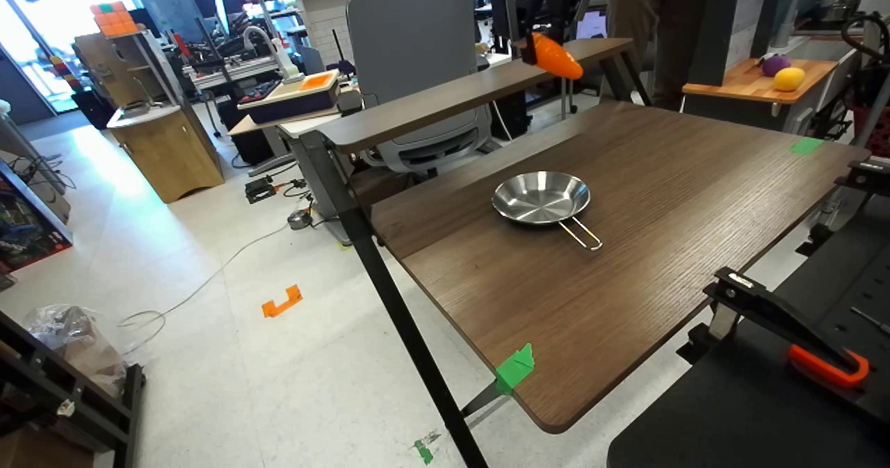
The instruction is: Put the carrot on the silver pan.
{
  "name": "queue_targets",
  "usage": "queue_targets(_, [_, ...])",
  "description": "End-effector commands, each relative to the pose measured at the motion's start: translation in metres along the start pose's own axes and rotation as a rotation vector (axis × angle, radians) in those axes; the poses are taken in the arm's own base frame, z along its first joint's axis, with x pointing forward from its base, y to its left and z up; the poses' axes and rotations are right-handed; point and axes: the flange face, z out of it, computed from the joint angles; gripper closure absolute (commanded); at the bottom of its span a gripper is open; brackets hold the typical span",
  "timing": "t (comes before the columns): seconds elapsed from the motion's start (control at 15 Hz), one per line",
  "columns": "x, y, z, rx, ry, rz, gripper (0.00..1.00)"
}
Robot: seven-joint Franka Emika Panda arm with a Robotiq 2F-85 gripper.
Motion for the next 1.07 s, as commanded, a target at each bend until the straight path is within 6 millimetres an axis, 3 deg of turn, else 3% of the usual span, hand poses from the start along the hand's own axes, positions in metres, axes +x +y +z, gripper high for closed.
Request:
queue_targets(0.0, [0.002,0.012,0.017,0.015,-0.041,-0.065,0.85])
queue_targets(0.27, [-0.001,0.01,0.03,0.013,-0.075,-0.148,0.85])
queue_targets(0.67, [-0.009,-0.019,0.041,0.03,-0.144,-0.306,0.85])
queue_targets(1.0, [-0.013,-0.031,0.074,-0.025,-0.221,-0.407,0.85])
